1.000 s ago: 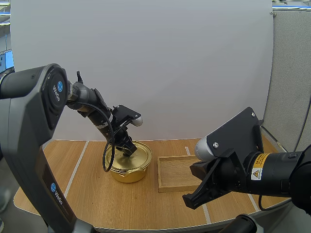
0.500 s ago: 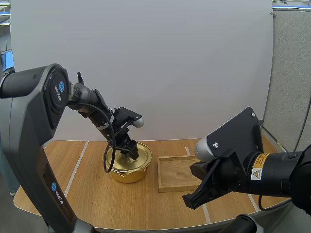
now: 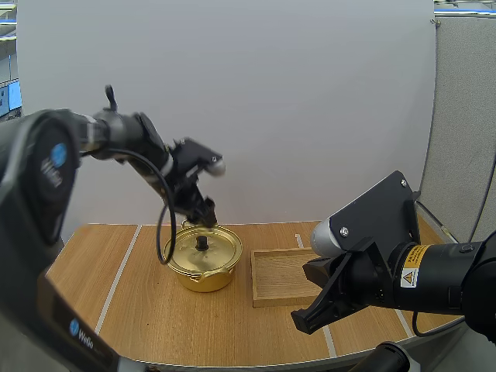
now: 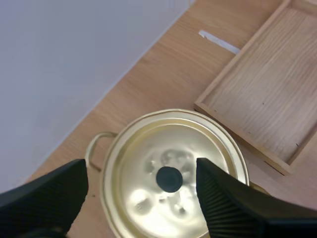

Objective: Open the pot, put the pineapple inside, and close it

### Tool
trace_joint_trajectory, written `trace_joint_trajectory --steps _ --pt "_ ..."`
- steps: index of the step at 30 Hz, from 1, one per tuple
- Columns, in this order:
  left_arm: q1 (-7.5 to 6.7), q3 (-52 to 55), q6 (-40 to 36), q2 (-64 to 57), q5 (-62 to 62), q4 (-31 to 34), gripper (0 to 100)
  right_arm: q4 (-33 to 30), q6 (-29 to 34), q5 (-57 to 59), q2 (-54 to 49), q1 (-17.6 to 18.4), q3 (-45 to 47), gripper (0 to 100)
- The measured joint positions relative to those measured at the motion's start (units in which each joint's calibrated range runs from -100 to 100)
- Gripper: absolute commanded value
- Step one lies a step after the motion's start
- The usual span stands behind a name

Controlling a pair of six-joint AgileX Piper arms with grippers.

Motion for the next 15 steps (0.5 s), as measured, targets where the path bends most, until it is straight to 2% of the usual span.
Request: trace_joint_trajectory --steps 15 --pt "0.00 -5.8 -5.8 -32.2 7.5 1.9 100 0.0 0.0 0.0 -0.2 0.0 0.0 0"
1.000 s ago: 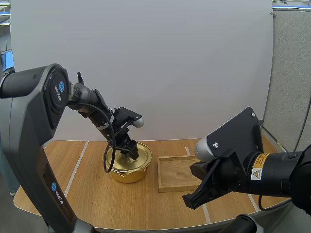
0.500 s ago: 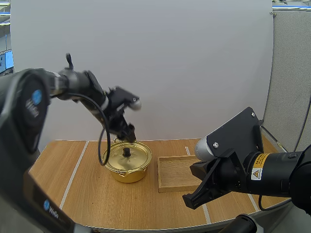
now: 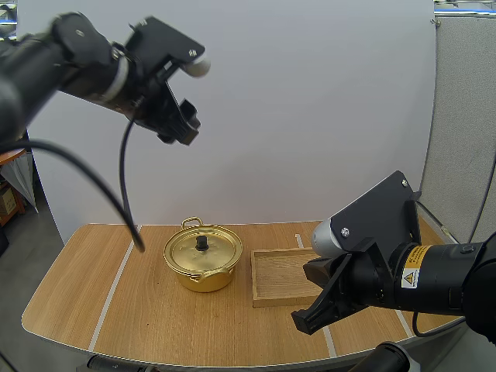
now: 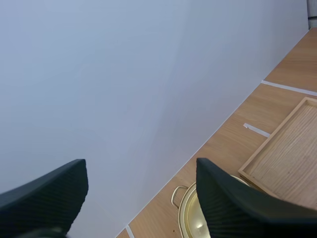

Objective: Open the pot, put the pineapple inside, and close it

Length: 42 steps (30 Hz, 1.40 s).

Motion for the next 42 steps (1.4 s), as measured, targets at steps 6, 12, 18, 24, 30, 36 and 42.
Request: trace_joint_trajectory --steps 6,12,18,24,30,36,42 --pt "0.00 0.0 -3.1 -8.6 8.5 0.1 100 0.0 0.0 0.0 0.0 -0.3 0.0 0" --pt "0.00 -0.1 -6.2 -14.8 15.0 0.2 100 0.0 0.0 0.0 0.0 -0.3 0.0 0" --pt "0.00 -0.1 -9.3 -21.1 15.4 0.3 100 0.0 0.0 0.0 0.0 -0.7 0.0 0" --pt "0.00 1.5 -12.3 -26.6 15.4 0.3 70 0.0 0.0 0.0 -0.3 -1.6 0.0 0" --pt "0.00 11.6 -13.1 -33.6 15.7 0.3 0 0.0 0.0 0.0 -2.0 -3.4 0.0 0" --pt "0.00 23.1 -13.1 -41.1 15.9 0.4 0 0.0 0.0 -0.2 -2.7 -5.9 0.0 0" --pt "0.00 32.5 -15.5 -47.2 7.0 0.0 0 0.0 0.5 -5.2 -2.7 -9.1 0.0 0"
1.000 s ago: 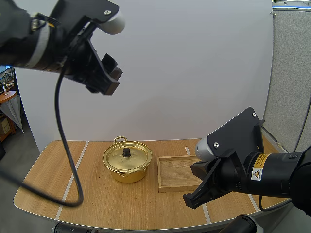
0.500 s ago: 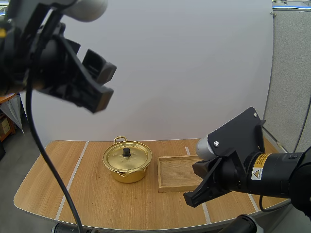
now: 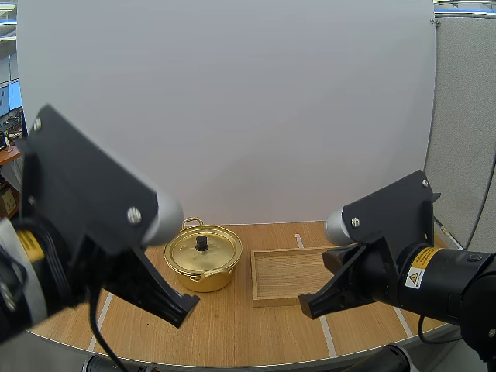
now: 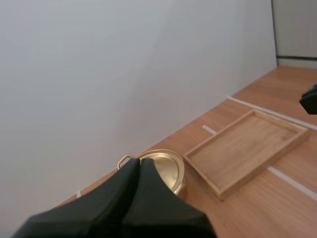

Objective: Open the pot, put the pineapple inside, and close it

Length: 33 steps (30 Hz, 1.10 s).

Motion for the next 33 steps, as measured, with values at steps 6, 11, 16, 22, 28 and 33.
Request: trace_joint_trajectory --steps 6,11,16,22,28,33 --pt "0.00 7.0 -5.5 -2.2 -19.8 0.0 0 0.0 3.1 -11.0 0.0 -3.6 0.0 0" --pt "0.00 10.8 -9.0 -2.3 -36.1 -0.1 0 0.0 3.5 -26.3 0.0 -5.5 0.1 0" --pt "0.00 13.5 -10.8 -2.3 -48.1 -0.1 0 0.0 3.5 -42.4 0.0 -6.2 2.5 0" --pt "0.00 19.1 -11.5 -2.4 -59.9 -0.1 0 0.0 3.9 -59.4 0.0 -6.3 9.4 0" --pt "0.00 32.9 -11.6 -2.4 -80.6 -0.1 0 0.0 3.9 -73.0 0.0 -6.4 25.3 0" --pt "0.00 39.4 -11.7 -2.4 -82.8 -0.1 0 0.0 3.9 -80.9 0.0 -7.9 35.4 0"
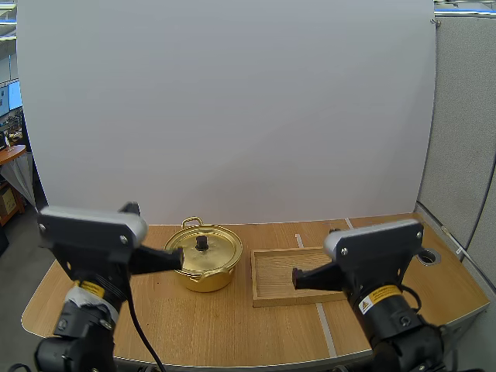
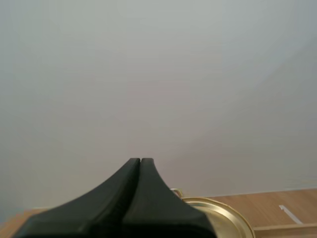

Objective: Open the pot, put the pineapple inside, and close it

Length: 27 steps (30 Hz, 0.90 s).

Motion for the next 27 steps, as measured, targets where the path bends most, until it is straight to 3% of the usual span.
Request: trace_joint_trajectory --steps 4,9,17,27 --pt "0.00 7.6 0.6 0.1 -7.1 0.2 0 0.0 0.0 0.1 0.0 -0.3 0.4 0" --pt "-0.32 7.7 1.6 0.1 -8.0 0.2 0 0.0 0.0 3.2 0.0 -0.3 0.6 0" --pt "-0.36 7.9 1.8 0.1 3.8 0.5 0 0.0 0.0 15.8 0.0 -0.9 0.6 0" --pt "0.01 7.9 -4.4 0.1 15.3 10.5 0 -0.4 0.1 20.8 0.0 -1.4 0.6 0"
